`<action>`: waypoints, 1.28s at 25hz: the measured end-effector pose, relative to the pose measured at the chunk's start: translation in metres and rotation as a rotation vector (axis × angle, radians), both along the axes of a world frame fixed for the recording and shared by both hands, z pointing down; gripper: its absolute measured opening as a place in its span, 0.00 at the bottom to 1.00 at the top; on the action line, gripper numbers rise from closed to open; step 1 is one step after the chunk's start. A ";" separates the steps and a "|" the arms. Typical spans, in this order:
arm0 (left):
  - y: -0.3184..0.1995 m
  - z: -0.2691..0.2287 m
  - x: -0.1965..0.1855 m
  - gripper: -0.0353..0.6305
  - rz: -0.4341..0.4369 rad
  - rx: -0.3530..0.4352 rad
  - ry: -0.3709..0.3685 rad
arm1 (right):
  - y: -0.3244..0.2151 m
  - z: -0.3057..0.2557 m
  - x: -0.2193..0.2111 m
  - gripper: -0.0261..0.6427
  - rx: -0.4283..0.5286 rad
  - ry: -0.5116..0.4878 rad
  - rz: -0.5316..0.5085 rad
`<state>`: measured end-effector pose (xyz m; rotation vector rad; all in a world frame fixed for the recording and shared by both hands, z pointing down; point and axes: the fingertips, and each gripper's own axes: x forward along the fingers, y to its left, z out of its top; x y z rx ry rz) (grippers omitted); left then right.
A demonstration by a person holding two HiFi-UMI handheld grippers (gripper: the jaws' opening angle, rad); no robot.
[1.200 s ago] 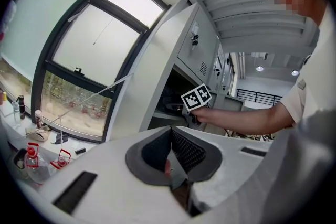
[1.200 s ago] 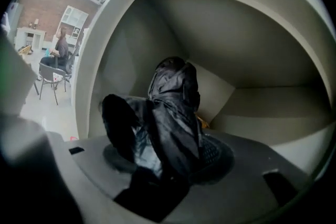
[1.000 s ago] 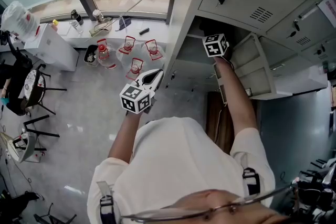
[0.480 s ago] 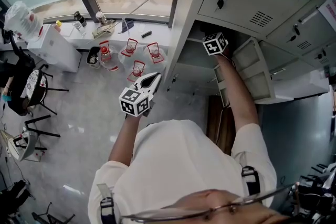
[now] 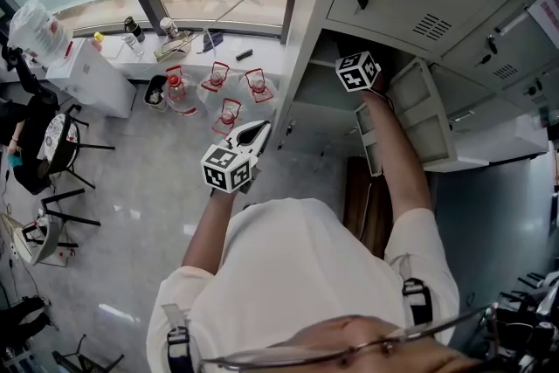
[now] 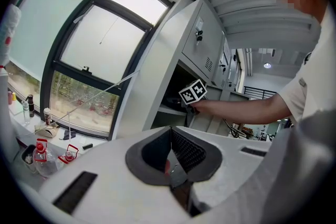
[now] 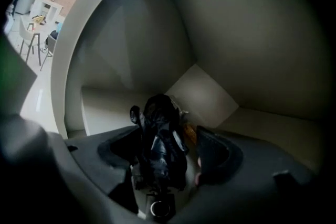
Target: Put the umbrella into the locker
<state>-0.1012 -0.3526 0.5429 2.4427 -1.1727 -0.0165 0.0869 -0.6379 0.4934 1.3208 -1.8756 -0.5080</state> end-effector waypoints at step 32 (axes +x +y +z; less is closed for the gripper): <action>0.049 0.013 0.018 0.06 0.186 -0.020 -0.035 | 0.164 -0.002 0.017 0.29 -0.023 -0.258 0.079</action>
